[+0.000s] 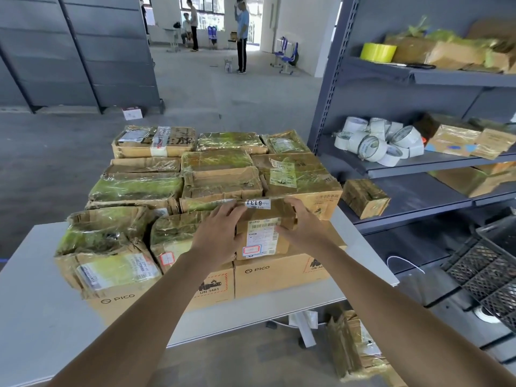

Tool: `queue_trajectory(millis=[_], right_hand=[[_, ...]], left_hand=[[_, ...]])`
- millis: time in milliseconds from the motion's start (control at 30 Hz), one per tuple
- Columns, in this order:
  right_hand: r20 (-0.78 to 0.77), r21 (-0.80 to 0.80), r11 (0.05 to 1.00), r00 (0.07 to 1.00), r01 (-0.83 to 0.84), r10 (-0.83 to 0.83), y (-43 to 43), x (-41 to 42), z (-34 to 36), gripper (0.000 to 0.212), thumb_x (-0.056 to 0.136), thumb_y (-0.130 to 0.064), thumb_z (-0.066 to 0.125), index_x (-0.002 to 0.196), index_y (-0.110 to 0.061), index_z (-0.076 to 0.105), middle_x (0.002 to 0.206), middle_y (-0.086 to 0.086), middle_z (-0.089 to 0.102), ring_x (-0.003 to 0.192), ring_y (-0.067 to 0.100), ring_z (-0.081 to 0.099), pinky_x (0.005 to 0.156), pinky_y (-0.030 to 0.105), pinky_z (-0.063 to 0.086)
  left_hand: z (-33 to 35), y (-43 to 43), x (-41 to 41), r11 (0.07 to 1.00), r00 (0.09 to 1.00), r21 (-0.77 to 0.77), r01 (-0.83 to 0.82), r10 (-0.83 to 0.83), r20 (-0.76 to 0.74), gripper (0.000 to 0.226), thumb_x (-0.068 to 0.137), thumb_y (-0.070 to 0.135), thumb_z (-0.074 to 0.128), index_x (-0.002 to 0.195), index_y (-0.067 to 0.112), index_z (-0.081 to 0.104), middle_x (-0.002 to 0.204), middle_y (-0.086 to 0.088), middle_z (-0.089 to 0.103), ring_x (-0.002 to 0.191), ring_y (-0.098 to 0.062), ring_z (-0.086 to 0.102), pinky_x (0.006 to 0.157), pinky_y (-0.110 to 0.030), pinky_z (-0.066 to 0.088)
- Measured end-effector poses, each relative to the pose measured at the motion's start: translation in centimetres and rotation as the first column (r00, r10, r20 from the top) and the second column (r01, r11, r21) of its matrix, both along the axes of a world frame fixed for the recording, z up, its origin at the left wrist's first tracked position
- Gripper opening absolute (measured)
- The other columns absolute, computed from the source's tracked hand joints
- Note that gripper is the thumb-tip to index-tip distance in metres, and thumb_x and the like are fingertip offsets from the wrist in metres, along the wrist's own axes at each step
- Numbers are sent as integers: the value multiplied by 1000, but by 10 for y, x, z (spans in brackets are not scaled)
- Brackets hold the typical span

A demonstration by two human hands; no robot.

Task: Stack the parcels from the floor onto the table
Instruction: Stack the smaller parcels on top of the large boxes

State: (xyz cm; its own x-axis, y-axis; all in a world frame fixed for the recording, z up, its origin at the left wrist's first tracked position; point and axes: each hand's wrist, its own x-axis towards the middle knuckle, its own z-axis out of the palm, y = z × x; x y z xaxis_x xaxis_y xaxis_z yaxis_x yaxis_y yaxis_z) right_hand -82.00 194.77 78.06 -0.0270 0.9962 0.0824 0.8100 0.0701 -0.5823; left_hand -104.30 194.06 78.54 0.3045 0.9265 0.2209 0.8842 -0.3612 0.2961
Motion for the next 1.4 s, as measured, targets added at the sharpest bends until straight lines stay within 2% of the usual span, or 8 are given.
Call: queue_trajectory(millis=[133,233,500,633,967,1100,1267,1400], right_hand=[[3,-82,997,1000,-8,8,-5,2,-1,77,88,-41,65,148,-41,16,99,10,71,64,20,65,58,34,54],[27,-90,996,1000,-4,6,-10,-1,-2,83,90,-41,63,151,-40,7,79,-5,62,51,11,57,44,23,39],[37,-53,996,997,75,-73,-25,1,9,67,93,-53,49,147,-47,9,126,3,51,66,13,55,47,25,42],[117,-11,991,985,133,-130,-38,10,14,66,93,-57,46,148,-42,13,146,2,40,92,26,61,59,31,48],[218,70,962,937,264,-273,-107,20,11,63,96,-52,43,149,-35,15,149,1,37,118,26,53,86,41,50],[224,84,955,928,285,-297,-138,23,11,63,95,-54,44,148,-37,16,149,1,37,117,26,54,85,40,48],[225,66,961,934,269,-277,-184,21,6,61,95,-55,41,147,-34,17,146,2,38,109,27,57,71,34,41],[172,53,971,956,232,-237,-234,11,-6,60,95,-53,42,147,-34,18,145,2,38,112,30,56,75,36,43]], left_hand=[[-2,0,0,1000,1000,-21,19,-19,1,57,92,31,55,144,25,34,153,5,25,141,-20,24,107,-38,34],[1,-1,1,999,999,-22,38,-38,-14,56,92,32,54,144,25,34,152,3,24,141,-19,21,109,-37,33],[18,-7,4,996,996,31,82,-81,-23,59,91,32,58,143,24,32,149,0,29,139,-21,28,109,-41,34],[24,-9,5,991,993,66,118,-117,-24,61,91,34,59,144,25,31,148,-1,29,139,-22,28,106,-41,38],[23,-54,26,969,973,88,231,-232,1,56,89,30,62,140,18,42,139,-5,38,134,-27,32,101,-42,38],[22,-88,28,968,973,107,228,-229,-5,54,88,29,63,138,18,45,138,-6,41,132,-29,34,101,-42,39],[19,-142,26,979,982,91,184,-179,-58,56,91,36,59,141,19,40,142,-5,37,135,-26,30,104,-40,37],[10,-202,21,988,989,47,145,-143,-47,57,87,32,64,139,18,44,138,-6,41,132,-28,34,104,-42,36]])
